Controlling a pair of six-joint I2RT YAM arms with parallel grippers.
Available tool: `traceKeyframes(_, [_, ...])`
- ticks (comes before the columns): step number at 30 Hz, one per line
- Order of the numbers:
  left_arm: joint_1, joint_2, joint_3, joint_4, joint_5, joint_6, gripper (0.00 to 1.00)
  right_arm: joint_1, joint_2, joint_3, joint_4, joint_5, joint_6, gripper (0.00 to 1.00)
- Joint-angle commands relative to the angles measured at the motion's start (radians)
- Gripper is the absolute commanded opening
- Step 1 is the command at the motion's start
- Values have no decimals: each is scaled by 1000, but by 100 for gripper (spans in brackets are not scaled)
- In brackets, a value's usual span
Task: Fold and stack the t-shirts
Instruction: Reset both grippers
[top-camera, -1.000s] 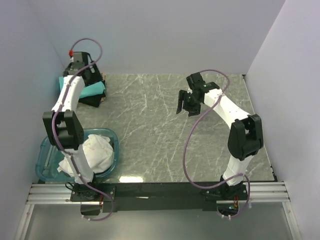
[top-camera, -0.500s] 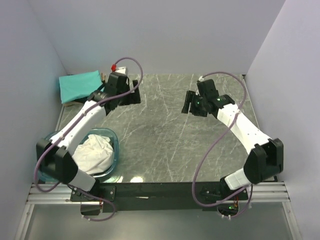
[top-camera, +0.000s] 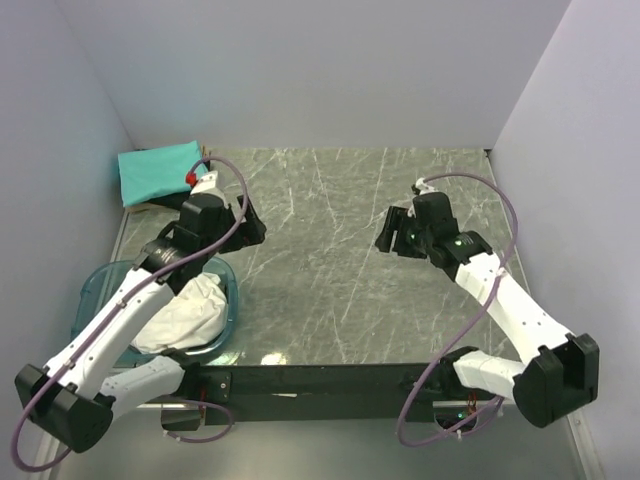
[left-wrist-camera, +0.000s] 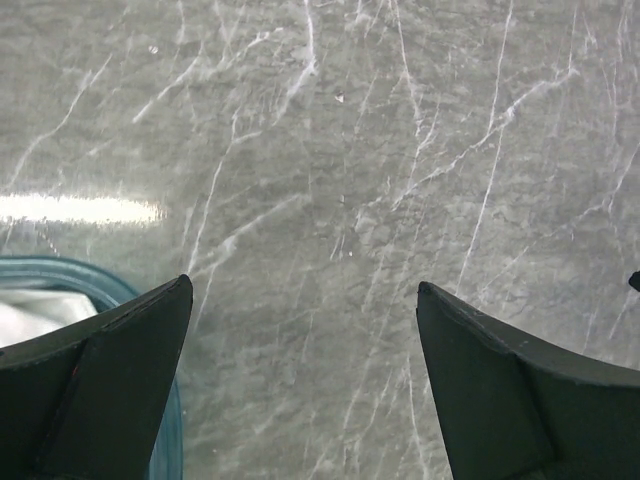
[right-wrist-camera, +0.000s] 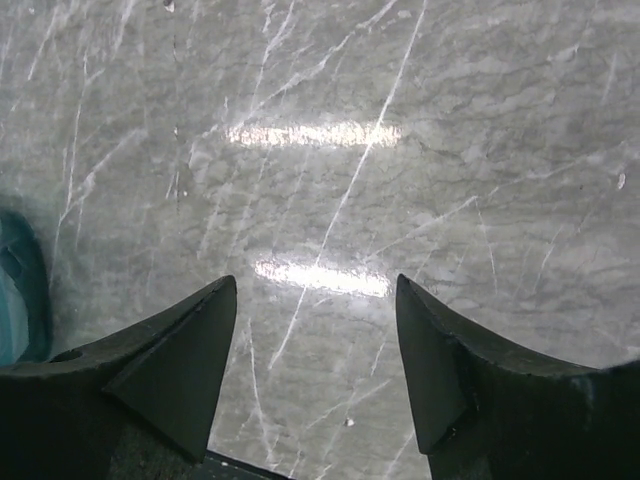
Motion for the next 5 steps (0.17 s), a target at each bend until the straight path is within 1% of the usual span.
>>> traceKeyframes(1, [-1, -64, -27, -27, -31, -70, 99, 7, -60, -34, 45, 19, -14, 71])
traceKeyframes(5, [-1, -112, -70, -84, -68, -114, 100, 7, -92, -63, 43, 1, -18, 71])
